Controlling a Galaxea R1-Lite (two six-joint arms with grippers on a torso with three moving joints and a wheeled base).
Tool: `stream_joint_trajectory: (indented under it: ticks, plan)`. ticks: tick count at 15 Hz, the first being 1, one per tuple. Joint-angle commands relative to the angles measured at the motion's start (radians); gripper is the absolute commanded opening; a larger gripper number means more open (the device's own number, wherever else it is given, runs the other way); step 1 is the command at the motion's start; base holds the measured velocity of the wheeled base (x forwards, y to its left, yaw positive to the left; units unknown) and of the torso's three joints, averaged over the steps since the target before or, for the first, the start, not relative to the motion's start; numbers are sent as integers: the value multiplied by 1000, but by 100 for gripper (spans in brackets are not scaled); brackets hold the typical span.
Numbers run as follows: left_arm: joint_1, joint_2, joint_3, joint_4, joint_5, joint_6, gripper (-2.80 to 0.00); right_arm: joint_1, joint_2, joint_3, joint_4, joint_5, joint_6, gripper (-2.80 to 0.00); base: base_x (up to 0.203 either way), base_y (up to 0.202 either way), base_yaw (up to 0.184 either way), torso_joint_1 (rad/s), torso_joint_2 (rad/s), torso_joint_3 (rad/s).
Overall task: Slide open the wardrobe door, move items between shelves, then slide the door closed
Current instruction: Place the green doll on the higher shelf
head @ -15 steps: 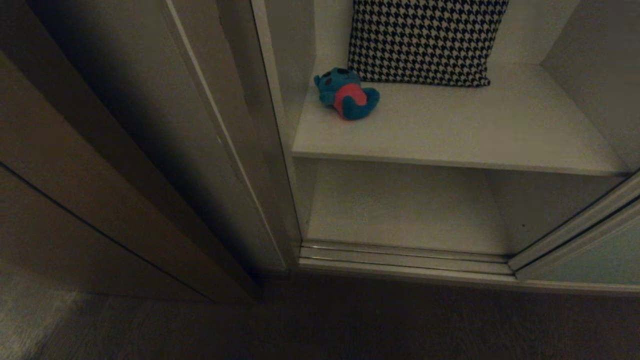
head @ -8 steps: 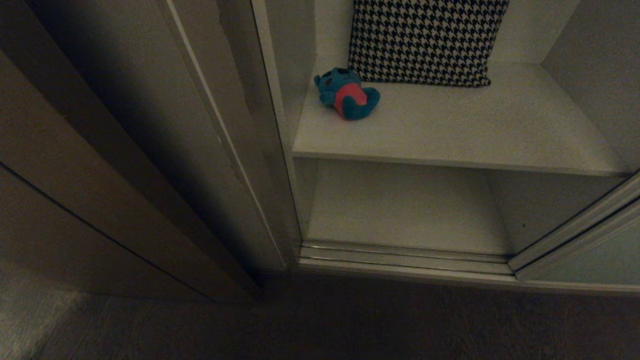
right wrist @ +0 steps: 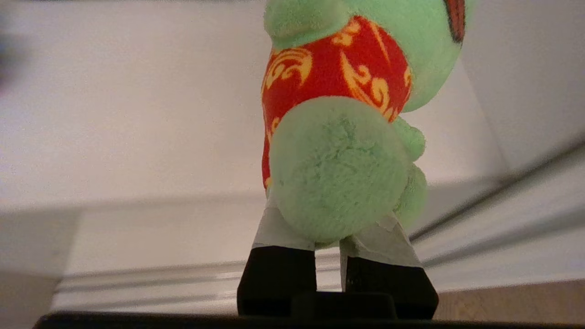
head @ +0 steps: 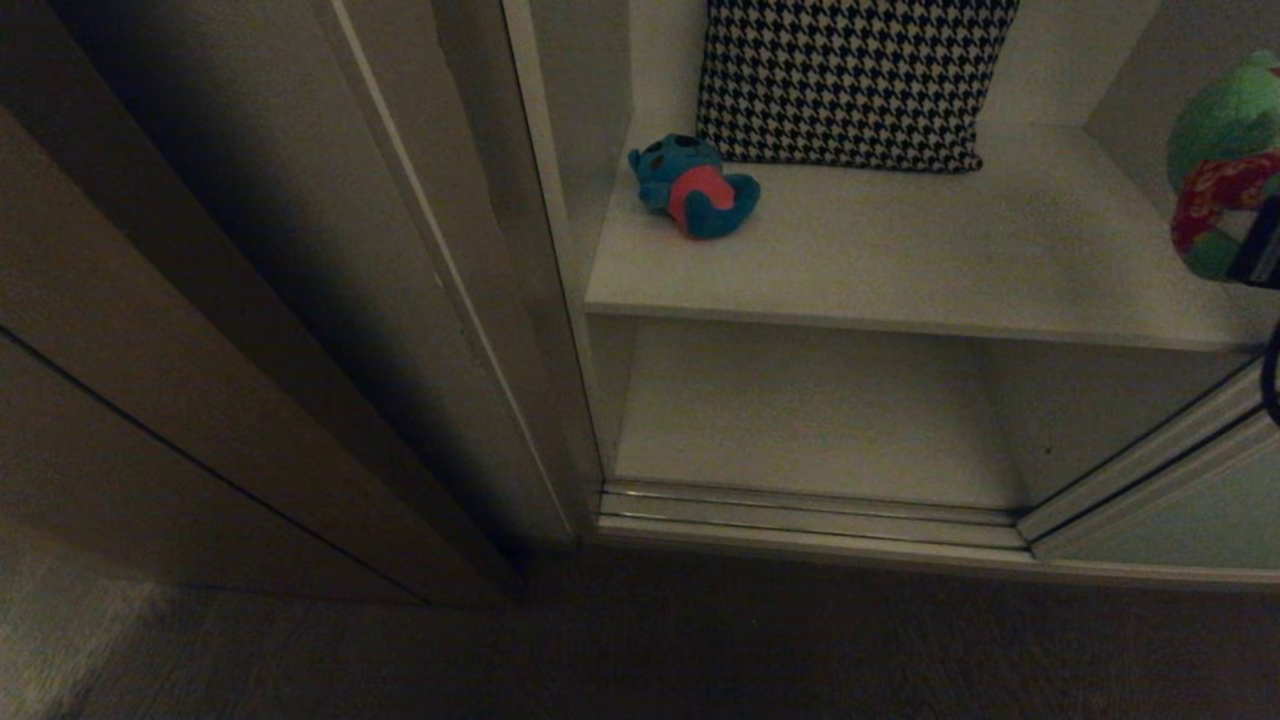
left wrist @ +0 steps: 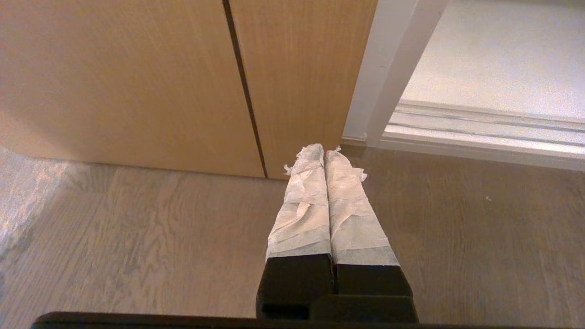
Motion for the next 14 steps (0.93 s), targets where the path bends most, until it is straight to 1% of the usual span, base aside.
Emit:
stream_joint_trajectory:
  ticks: [1,3,6,9,11,14]
  plan:
    - [0,1,0,0,0,0,-280,-11,227,-121,-16,0,-3,-280,0,0,0,0,0,0]
    - [0,1,0,0,0,0,-280,-13,337,-241,6,2,-5,-280,0,0,0,0,0,0]
    - [0,1,0,0,0,0,-280,-14,472,-417,91,-3,-5,-280,0,0,0,0,0,0]
    - [0,1,1,0,0,0,-280,-14,582,-546,154,-5,-15,-280,0,0,0,0,0,0]
    - [0,1,0,0,0,0,-280,-14,623,-609,186,-8,-15,-280,0,0,0,0,0,0]
    - [0,1,0,0,0,0,-280,-11,640,-622,190,-13,-13,-280,0,0,0,0,0,0]
